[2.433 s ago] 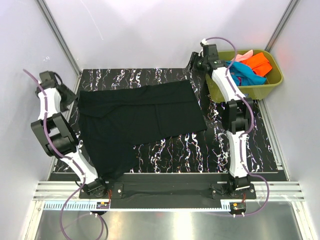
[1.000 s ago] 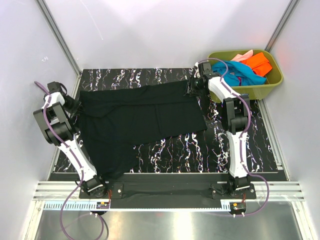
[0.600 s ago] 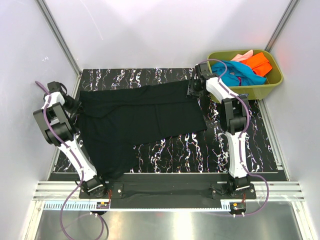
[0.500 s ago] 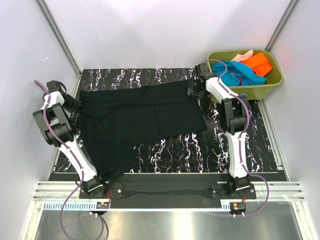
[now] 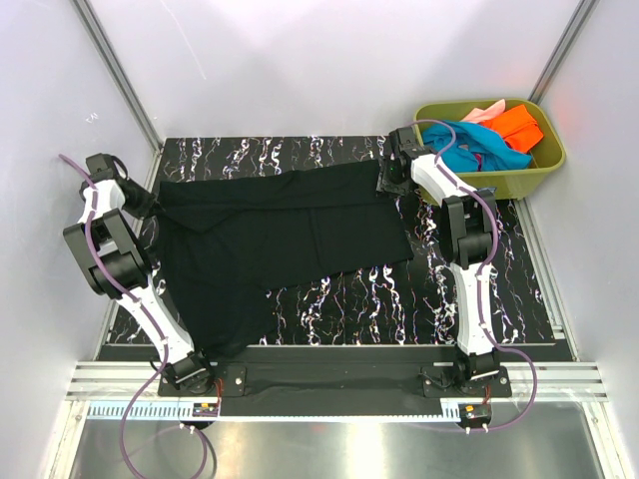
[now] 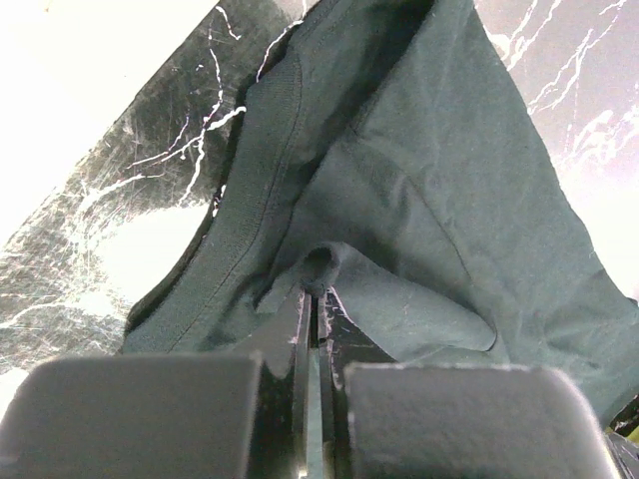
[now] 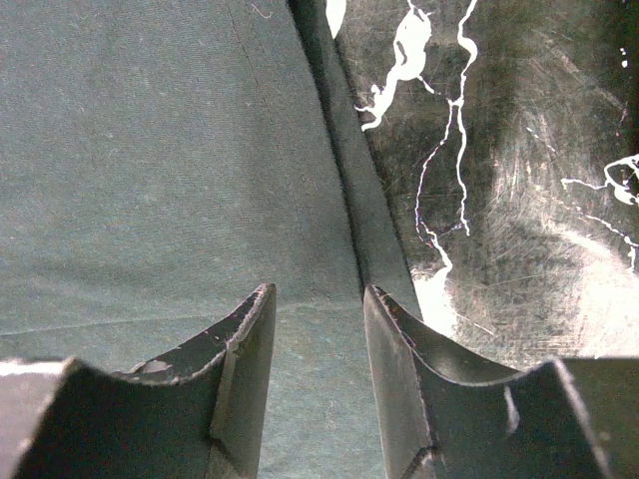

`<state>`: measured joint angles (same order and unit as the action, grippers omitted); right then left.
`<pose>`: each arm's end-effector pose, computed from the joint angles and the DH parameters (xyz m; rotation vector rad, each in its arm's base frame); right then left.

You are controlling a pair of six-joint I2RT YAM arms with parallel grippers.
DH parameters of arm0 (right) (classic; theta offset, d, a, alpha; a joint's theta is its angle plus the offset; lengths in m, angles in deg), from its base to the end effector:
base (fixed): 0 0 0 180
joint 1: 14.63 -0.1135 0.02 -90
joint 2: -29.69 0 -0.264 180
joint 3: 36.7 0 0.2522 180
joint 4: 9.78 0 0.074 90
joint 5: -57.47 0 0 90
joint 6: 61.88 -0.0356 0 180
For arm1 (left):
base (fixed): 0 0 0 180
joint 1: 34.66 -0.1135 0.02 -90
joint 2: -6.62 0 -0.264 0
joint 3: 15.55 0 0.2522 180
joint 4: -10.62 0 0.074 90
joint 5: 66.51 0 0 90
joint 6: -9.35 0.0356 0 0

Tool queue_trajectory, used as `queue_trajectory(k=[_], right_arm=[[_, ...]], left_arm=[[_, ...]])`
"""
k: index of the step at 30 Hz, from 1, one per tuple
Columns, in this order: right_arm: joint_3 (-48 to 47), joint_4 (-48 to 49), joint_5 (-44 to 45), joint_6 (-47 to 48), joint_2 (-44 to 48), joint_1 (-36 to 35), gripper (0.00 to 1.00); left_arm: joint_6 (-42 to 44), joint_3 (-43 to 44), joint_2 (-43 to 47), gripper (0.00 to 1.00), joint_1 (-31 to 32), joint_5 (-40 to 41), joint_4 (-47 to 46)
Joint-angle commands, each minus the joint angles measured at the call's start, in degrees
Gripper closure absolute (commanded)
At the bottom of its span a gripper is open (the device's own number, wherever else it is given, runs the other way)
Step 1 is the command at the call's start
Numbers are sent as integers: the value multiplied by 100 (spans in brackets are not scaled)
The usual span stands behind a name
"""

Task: Fold and stack the t-shirts
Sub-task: Fold the tshirt

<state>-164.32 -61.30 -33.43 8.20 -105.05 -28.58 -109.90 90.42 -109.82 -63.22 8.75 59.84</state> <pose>0.4978 0.1242 0.1762 0.1303 2.6095 0.2333 0.3910 0.2025 0.2104 -1.1747 2.3155 -0.3399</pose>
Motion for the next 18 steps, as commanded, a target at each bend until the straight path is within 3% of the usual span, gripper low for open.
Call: queue_trajectory(k=[1,15,18], right_arm=[[-13,58,108,-126,70,-46,52],[-145,-83,126,-135,-158,-72,54],[-232,-83,108,-117,-237,-99,62]], left_arm=[[-45,17,359,100,-36,-116,-268],[-115,-27,377,100,-36,-169,-294],[-124,-27,420,100,-27,-187,-303]])
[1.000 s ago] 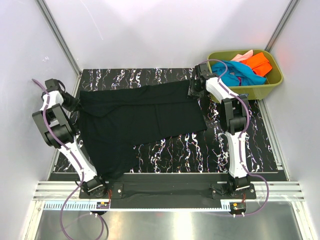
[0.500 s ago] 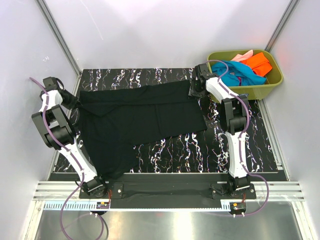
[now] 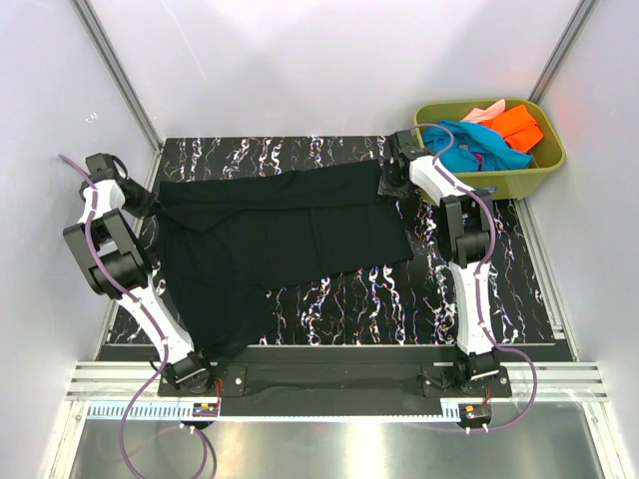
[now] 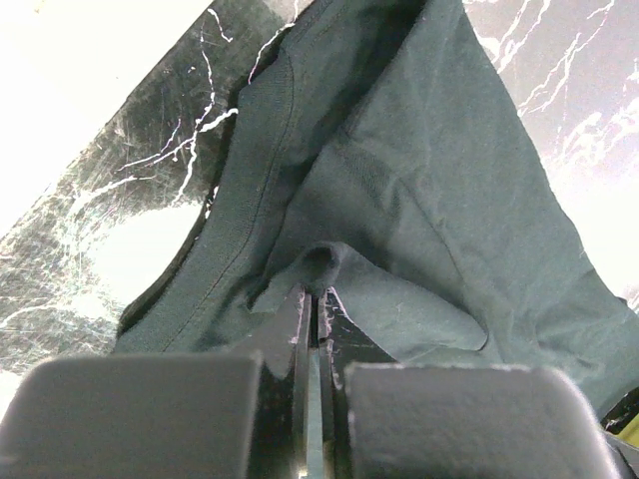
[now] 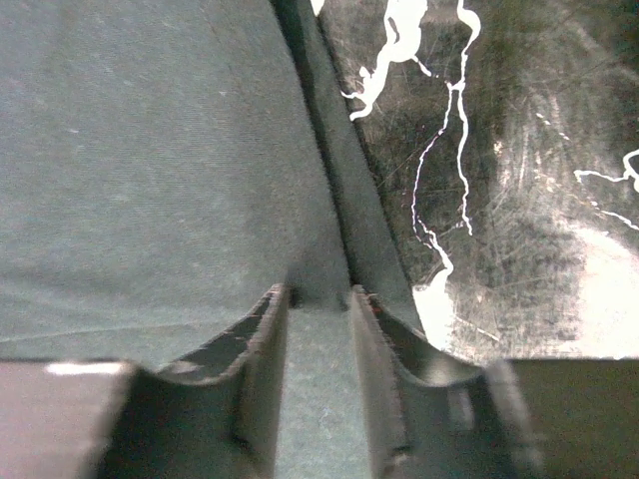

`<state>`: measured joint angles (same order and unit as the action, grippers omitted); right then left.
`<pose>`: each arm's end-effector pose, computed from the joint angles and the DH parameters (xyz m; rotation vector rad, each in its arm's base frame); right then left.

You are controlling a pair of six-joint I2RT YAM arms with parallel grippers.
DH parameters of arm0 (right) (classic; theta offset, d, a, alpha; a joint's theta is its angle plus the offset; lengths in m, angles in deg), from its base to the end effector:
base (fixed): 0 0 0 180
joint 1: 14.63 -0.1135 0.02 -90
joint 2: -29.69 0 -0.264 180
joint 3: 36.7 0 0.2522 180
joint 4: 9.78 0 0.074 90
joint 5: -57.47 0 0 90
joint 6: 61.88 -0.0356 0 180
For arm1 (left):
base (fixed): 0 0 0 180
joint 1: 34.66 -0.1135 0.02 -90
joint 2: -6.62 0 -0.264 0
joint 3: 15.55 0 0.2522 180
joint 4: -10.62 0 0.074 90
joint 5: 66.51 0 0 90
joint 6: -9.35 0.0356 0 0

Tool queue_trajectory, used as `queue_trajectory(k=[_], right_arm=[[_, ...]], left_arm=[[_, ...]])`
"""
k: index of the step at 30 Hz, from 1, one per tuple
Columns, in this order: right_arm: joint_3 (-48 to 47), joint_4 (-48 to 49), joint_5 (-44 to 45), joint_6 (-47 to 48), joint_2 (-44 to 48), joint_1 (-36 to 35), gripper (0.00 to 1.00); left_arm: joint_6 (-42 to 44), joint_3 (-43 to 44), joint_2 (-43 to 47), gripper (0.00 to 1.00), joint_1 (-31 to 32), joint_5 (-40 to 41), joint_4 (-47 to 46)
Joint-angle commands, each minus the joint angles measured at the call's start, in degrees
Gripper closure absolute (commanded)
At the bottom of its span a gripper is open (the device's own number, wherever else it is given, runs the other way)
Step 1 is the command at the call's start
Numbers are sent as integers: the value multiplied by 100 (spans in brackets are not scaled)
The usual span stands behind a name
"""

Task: Fold and stack the t-shirts
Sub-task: Fold the tshirt

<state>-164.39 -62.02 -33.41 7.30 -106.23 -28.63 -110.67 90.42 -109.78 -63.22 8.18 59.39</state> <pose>0.4979 0.1247 0.1657 0.1520 2.6407 0.2280 0.3917 0.2025 0.2113 -1.1817 2.3024 -0.3566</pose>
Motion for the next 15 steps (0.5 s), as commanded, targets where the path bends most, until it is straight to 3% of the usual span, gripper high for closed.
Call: queue_trajectory(k=[1,12,15], right_arm=[[-235,-10,106,-36,-145,-94,67],[-595,-168,334,16,-146,-103,84],[-840,-213,378,113,-172,-86,82]], left_arm=[[-56,-18,434,100,-27,-130,-249],[-179,-53,706,100,-36,-165,-213],[-223,-36,777,100,-36,-200,-231]])
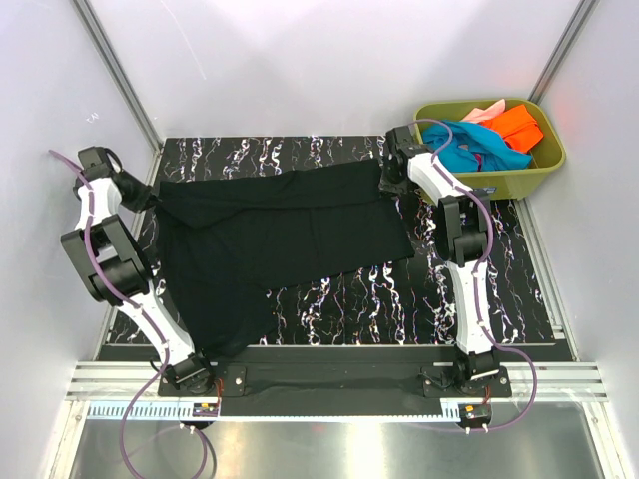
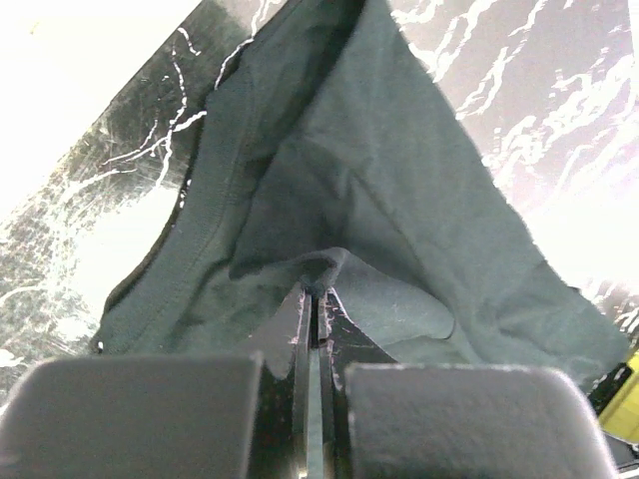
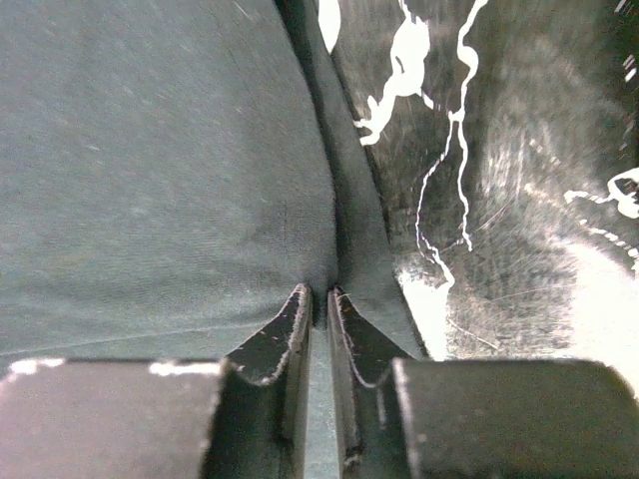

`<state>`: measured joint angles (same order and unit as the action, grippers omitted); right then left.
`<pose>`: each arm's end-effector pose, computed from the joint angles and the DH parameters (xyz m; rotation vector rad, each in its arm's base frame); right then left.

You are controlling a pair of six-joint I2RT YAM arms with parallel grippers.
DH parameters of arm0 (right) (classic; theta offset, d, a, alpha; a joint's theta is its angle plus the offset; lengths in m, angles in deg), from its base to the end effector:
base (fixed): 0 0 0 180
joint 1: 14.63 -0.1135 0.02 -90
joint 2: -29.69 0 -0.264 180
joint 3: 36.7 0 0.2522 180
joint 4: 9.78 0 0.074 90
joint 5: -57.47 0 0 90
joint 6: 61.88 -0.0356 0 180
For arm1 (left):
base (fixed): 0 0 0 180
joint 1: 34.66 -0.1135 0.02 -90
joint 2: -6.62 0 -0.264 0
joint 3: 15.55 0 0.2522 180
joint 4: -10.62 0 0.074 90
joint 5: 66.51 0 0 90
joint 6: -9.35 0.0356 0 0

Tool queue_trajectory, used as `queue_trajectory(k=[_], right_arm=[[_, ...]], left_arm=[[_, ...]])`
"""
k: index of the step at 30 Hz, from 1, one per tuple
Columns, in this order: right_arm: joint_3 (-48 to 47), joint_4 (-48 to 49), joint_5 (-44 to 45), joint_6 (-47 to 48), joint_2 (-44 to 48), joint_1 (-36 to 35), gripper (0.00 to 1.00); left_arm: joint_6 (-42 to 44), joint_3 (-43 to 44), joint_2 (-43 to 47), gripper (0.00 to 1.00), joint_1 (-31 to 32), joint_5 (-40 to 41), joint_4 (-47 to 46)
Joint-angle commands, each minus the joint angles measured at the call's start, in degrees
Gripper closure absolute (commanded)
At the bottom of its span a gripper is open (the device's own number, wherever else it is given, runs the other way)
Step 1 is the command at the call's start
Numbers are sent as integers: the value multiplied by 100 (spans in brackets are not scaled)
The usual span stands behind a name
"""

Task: Fold and stack the t-shirts
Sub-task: Fold the tshirt

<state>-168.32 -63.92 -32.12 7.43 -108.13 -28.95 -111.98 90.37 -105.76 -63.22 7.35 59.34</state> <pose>0.5045 0.1285 0.1683 0.1491 2.6344 0.2011 0.3850 0.1983 0.2404 -1.1593 2.2366 -0.3758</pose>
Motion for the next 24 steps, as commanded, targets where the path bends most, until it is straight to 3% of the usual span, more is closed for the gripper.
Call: queue_trajectory(k=[1,3,5,6,7,9,11,24], right_arm=[[-518,-66,258,135,-60,-53,81],[-763,-233,241,144,-175,-53,71],[-843,-303,162,144,-307,-61,69],[-844,-286,144,127,-324,-53,71],[-800,-260,127,100,-333,-53,82],[-756,-163,109,91,-316,-53,94],[-773,-128,100,91,-324,-53,100],[-1352,293,355,267,-219,9,100]], left_arm=[[-101,-40,366,100,-36,-117,-226],[-119,-40,392,100,-36,-161,-226],[-136,-66,409,100,-27,-170,-244],[-136,-101,436,100,-36,-170,-253],[-136,-102,445,100,-27,-170,-253],[-128,-102,454,100,-27,-179,-244],[-101,-111,462,100,-36,-170,-244],[-268,65,769,100,-36,-223,-200]])
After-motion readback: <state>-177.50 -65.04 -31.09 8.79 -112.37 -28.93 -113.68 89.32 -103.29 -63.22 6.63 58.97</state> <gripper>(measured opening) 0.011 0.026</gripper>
